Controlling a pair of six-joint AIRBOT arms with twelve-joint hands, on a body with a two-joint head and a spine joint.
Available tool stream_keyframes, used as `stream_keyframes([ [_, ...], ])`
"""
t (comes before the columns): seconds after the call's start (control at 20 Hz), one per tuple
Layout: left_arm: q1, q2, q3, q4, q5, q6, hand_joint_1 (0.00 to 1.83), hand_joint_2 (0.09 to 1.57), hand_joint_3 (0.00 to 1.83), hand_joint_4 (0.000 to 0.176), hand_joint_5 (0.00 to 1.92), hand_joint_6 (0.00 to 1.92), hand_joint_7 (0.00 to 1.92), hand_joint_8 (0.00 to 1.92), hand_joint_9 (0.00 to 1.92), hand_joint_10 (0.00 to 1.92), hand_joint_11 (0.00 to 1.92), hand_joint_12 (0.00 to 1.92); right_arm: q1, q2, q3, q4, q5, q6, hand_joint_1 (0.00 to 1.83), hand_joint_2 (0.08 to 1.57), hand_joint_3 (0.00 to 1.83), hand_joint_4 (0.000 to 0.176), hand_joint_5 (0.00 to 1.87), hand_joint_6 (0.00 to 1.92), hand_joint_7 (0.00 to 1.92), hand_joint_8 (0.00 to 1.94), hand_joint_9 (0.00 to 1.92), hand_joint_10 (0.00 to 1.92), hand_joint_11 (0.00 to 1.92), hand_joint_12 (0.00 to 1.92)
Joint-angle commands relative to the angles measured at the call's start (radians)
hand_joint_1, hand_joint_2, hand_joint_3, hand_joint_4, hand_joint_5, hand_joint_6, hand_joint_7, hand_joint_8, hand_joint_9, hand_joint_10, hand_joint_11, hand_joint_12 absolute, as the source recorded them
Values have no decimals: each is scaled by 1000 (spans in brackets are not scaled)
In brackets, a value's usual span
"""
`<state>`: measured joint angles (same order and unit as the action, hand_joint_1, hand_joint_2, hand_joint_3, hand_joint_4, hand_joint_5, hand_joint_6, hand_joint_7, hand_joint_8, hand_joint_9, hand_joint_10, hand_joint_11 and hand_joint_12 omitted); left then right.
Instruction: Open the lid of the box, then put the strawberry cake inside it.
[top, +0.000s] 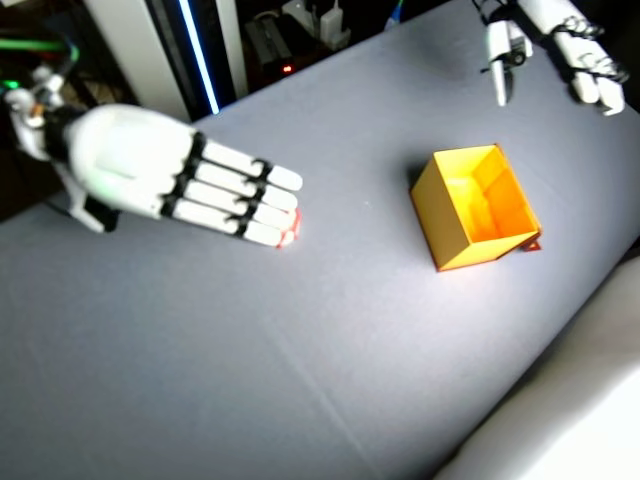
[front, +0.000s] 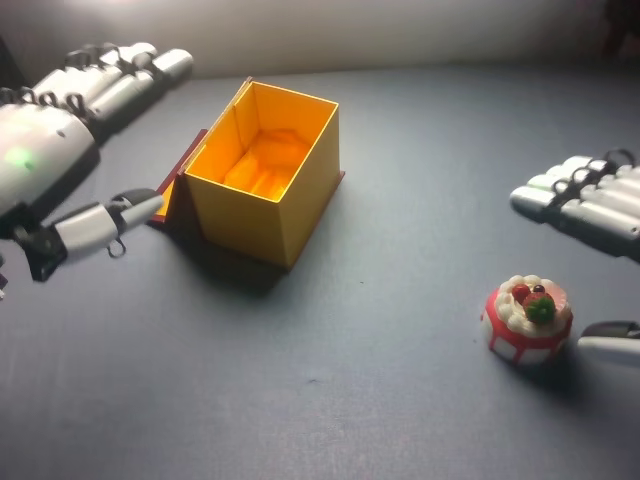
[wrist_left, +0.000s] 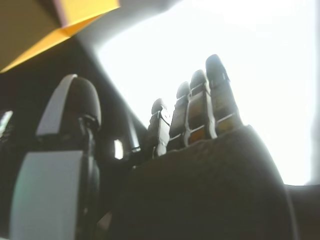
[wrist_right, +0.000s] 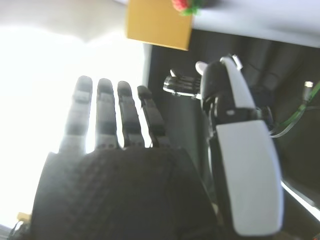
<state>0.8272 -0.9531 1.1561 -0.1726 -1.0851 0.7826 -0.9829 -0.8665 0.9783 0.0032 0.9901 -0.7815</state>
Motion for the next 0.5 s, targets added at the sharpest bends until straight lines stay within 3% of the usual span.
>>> stream_keyframes([
  [0.0,0,21,-3,4,-112,-1,850,1379,17,118,0,0,0,0,0,0,0,3,17,-6,8,1,71,10,788,1170,0,0,0,0,12,4,54,24,29,16],
  [0.05,9,34,-18,39,-96,-1,940,1388,15,90,0,0,0,0,0,0,0,0,37,-26,21,-13,30,11,841,1072,81,0,0,0,39,27,91,74,5,504],
  [0.1,17,42,-28,56,-91,-1,970,1377,7,108,15,6,0,0,0,0,0,0,52,-44,33,-18,2,11,817,1084,70,0,2,0,50,19,101,89,0,699],
  [0.2,31,54,-45,83,-94,-2,1079,1360,0,59,27,8,0,0,0,0,8,4,75,-74,57,-24,-50,11,833,1105,24,0,11,3,42,5,101,93,0,761],
  [0.25,32,57,-50,99,-93,-4,1087,1367,0,54,51,17,0,0,0,0,38,19,84,-88,69,-24,-73,11,885,1098,14,0,25,9,44,4,110,98,0,772],
  [0.3,32,59,-53,120,-88,-14,1105,1362,0,66,67,19,0,0,0,0,17,14,95,-105,85,-24,-103,11,968,1081,4,0,69,20,82,10,143,115,0,877],
  [0.4,32,60,-57,138,-86,-22,1077,1354,0,69,82,17,0,0,0,0,1,2,113,-131,108,-24,-144,11,1023,1079,1,0,126,26,162,19,189,143,0,1091],
  [0.45,33,60,-58,140,-89,-22,1011,1366,3,36,71,10,0,0,0,0,0,0,119,-139,117,-24,-157,11,1044,1121,12,0,208,48,312,62,271,191,0,1277],
])
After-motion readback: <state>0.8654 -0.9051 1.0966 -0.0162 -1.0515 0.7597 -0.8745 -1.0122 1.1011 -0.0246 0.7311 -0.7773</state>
